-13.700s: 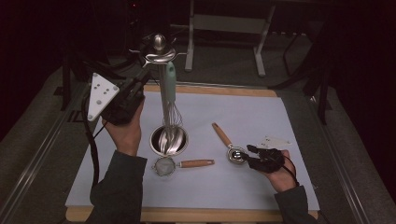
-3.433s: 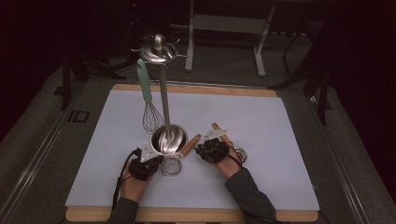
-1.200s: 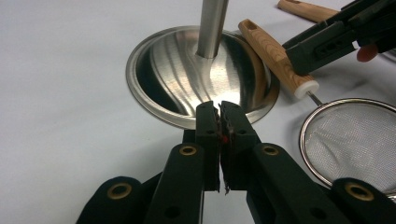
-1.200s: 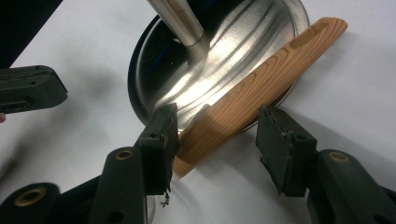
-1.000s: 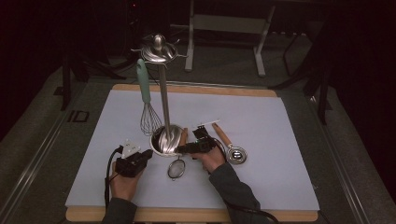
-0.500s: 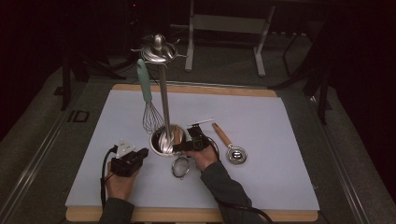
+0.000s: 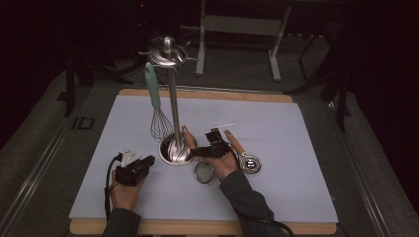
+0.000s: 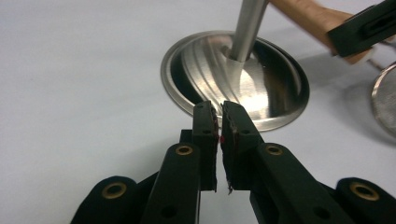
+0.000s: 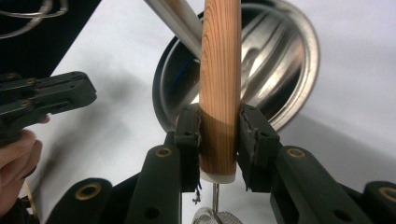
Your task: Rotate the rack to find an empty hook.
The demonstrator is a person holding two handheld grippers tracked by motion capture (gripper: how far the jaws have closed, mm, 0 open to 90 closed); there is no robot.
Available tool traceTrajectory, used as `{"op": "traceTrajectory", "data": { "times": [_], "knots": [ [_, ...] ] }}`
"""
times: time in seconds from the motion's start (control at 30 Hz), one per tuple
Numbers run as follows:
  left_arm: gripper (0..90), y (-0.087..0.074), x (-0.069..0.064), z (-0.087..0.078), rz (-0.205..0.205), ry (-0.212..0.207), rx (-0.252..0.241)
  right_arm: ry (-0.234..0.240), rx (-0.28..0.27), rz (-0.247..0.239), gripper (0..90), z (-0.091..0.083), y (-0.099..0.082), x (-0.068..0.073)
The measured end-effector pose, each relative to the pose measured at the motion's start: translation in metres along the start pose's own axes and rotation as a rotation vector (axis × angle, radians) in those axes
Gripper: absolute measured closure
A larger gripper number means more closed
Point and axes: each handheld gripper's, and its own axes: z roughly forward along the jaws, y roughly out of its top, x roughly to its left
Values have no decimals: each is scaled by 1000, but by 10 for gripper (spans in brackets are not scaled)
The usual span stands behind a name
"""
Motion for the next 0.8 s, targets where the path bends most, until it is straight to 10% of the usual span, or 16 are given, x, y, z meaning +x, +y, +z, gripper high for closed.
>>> {"op": "traceTrajectory", "data": {
  "times": [0.8],
  "knots": [
    [784, -12, 23, 12, -53, 55, -6, 0, -70, -60, 717, -35, 2, -1]
  ]
}}
